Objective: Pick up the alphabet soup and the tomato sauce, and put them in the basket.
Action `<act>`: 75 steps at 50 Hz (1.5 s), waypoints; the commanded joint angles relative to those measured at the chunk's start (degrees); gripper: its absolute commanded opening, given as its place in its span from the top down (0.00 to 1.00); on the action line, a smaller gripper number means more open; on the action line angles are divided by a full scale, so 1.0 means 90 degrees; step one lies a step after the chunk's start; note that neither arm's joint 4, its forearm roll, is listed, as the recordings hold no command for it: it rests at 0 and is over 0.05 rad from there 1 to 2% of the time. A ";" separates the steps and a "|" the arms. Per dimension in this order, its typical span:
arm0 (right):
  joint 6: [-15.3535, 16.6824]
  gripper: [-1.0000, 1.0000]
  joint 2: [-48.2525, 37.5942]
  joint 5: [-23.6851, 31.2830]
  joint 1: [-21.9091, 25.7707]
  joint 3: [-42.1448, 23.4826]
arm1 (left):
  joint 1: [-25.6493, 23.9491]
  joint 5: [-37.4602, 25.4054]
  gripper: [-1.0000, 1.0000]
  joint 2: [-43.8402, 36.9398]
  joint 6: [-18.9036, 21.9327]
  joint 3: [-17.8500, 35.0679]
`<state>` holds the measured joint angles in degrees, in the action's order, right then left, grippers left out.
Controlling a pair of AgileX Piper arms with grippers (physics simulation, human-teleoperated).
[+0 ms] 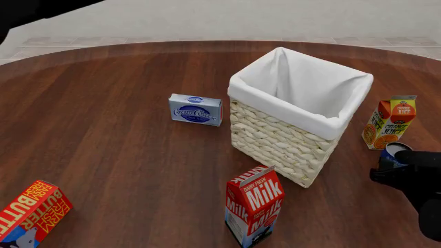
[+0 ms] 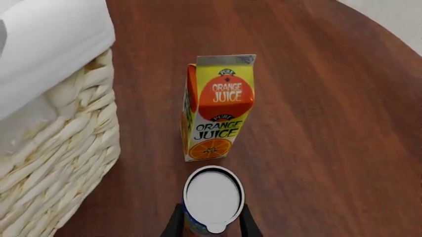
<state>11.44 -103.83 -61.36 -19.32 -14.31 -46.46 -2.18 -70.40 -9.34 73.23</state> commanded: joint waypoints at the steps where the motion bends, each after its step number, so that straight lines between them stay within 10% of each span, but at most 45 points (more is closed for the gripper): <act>1: -0.0049 1.00 -0.0029 -0.0097 -0.0044 0.0064 | 0.0000 0.0031 0.00 0.0003 -0.0020 -0.0037; 44: -0.0179 1.00 0.2254 0.1103 0.0028 0.0654 | -0.0020 0.0024 0.00 0.0075 -0.0038 -0.0018; 75: -0.0293 1.00 0.5213 0.3822 0.0394 0.0550 | 0.0002 0.0083 0.00 0.0129 -0.0086 -0.0065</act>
<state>10.10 -65.95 -34.67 -16.88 -8.53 -46.40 -1.71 -69.33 -9.95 72.89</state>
